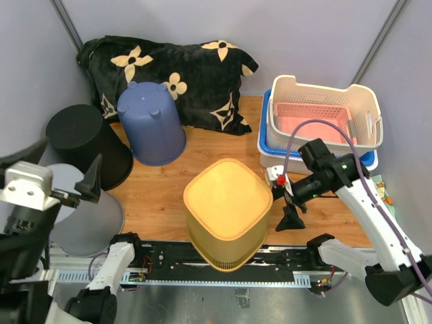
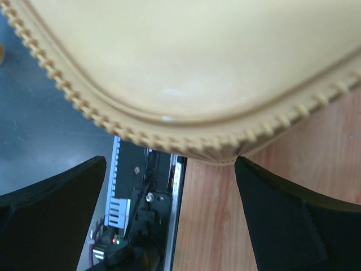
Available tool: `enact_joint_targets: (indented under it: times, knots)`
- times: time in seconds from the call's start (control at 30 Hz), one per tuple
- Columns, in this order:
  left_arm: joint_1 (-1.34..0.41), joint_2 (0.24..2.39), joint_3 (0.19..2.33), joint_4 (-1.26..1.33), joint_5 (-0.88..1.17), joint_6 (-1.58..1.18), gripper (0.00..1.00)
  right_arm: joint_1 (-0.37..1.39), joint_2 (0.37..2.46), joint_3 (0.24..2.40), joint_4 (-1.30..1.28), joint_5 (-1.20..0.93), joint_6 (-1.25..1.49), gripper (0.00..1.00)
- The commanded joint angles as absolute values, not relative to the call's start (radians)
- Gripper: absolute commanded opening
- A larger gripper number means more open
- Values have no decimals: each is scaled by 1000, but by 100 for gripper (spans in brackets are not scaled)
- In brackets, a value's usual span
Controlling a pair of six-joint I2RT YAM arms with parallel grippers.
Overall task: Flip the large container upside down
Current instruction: Turn the container upside down at the center of the board, then move the container to the center of the board.
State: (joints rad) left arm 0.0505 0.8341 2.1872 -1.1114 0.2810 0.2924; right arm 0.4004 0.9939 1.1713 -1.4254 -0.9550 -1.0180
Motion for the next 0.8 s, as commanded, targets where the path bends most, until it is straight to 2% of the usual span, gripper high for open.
enact_joint_targets:
  times: [0.0, 0.13, 0.23, 0.37, 0.6, 0.77]
  knots:
    - [168, 727, 2027, -1247, 358, 324, 99, 473, 1056, 1152, -1254, -1096, -874, 100]
    - [297, 673, 1809, -1361, 679, 351, 99, 615, 1177, 1205, -1035, -924, -729, 100]
    - [371, 598, 1694, -1361, 829, 383, 99, 693, 1260, 1246, -817, -765, -625, 100]
    - [418, 562, 1650, -1361, 863, 352, 99, 784, 1376, 1312, -592, -589, -583, 100]
    - [492, 477, 1657, -1361, 932, 345, 99, 853, 1605, 1462, -264, -408, -421, 100]
    - [520, 467, 1647, -1356, 950, 346, 99, 875, 1748, 1673, -379, -240, -406, 100]
